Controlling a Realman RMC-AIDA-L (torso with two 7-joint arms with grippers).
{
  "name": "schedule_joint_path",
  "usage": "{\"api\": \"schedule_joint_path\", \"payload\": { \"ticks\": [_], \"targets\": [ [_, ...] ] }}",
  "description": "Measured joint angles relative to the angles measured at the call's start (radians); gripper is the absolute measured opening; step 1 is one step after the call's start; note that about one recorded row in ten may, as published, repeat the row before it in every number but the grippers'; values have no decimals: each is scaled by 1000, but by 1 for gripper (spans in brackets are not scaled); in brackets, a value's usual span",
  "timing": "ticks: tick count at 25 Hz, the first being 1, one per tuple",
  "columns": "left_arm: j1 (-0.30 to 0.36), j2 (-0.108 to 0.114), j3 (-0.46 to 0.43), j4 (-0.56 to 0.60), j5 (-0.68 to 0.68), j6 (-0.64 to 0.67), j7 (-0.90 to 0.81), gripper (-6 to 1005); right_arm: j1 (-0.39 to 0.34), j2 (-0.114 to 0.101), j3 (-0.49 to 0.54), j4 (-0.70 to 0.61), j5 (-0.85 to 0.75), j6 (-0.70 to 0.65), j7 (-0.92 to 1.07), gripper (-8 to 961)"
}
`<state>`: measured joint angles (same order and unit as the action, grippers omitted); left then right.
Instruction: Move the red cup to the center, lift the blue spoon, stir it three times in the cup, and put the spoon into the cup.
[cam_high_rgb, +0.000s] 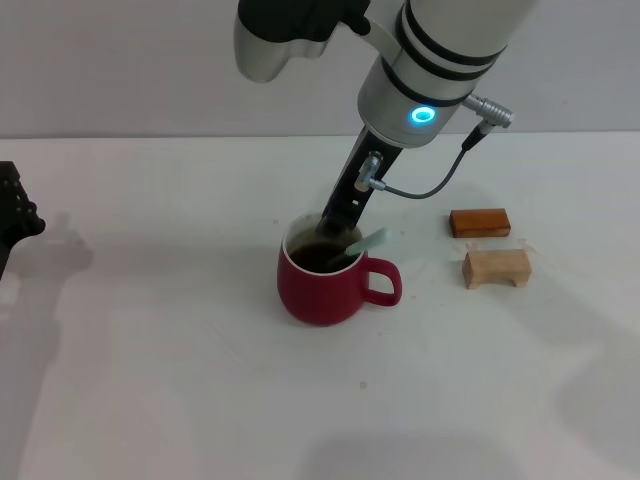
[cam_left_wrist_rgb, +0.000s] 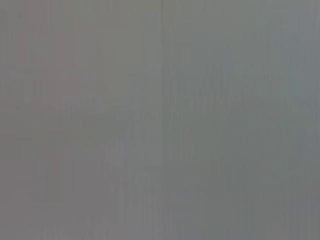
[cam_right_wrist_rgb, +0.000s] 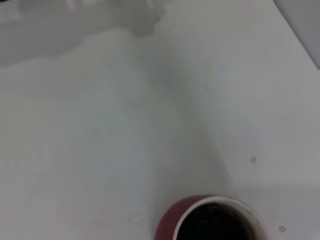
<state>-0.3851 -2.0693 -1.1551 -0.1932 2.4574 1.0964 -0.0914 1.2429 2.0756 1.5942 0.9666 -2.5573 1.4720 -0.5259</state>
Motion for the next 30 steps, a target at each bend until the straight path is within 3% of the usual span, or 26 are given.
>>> {"api": "schedule_joint_path", "payload": {
  "ticks": [5, 7, 8, 9, 10, 11, 12, 13, 14, 15, 16, 17, 22, 23, 24, 25, 26, 27, 28, 30],
  "targets": [
    [1, 0, 0, 0, 0, -1, -3, 2, -67, 1, -33, 76, 11, -86, -4, 379],
    [1, 0, -4, 0, 0, -1, -6, 2, -201, 1, -113, 237, 9, -258, 3, 382],
    [1, 0, -5, 0, 0, -2, -7, 2, -201, 1, -113, 237, 9, -258, 3, 382],
    [1, 0, -7, 0, 0, -2, -7, 2, -311, 1, -158, 351, -12, -394, 10, 382],
    [2, 0, -8, 0, 0, -2, -8, 2, -311, 1, -158, 351, -12, -394, 10, 382],
    [2, 0, -9, 0, 0, -3, -8, 2, -360, 1, -174, 393, -29, -458, 14, 382],
    [1, 0, -9, 0, 0, -3, -8, 2, -453, 3, -203, 456, -62, -576, 23, 382],
    [1, 0, -9, 0, 0, -3, -8, 2, -453, 3, -203, 456, -62, -576, 23, 382],
    [1, 0, -9, 0, 0, -3, -8, 2, -503, 3, -220, 480, -77, -644, 26, 382],
    [1, 0, -9, 0, 0, -4, -8, 2, -590, 4, -252, 507, -115, -784, 30, 382],
    [0, 0, -9, 0, 0, -6, -8, 2, -661, 5, -274, 515, -153, -901, 40, 382],
    [0, 0, -9, 0, 0, -6, -8, 2, -661, 5, -274, 515, -153, -901, 40, 382],
    [-1, 0, -5, -12, 0, -22, -8, 2, -844, 5, -315, 478, -189, -1268, 53, 381],
    [-1, 0, -5, -12, 0, -22, -8, 2, -844, 5, -315, 478, -189, -1268, 53, 381],
    [-1, 0, -3, -13, 0, -25, -8, 2, -913, 5, -332, 449, -190, -1419, 53, 381],
    [-1, 0, -2, -13, 0, -27, -8, 2, -913, 5, -332, 449, -190, -1419, 53, 381],
    [-1, 0, -2, -13, 0, -28, -8, 2, -958, 5, -342, 425, -190, -1523, 53, 381],
    [-1, 0, -2, -14, 0, -29, -8, 2, -1026, 5, -357, 376, -188, -1690, 54, 381],
    [-2, 0, -2, -14, 0, -29, -8, 2, -1026, 5, -357, 376, -188, -1690, 54, 381],
    [-2, 0, -2, -14, 0, -29, -9, 2, -1078, 7, -374, 318, -172, -1859, 56, 381]
  ]
}}
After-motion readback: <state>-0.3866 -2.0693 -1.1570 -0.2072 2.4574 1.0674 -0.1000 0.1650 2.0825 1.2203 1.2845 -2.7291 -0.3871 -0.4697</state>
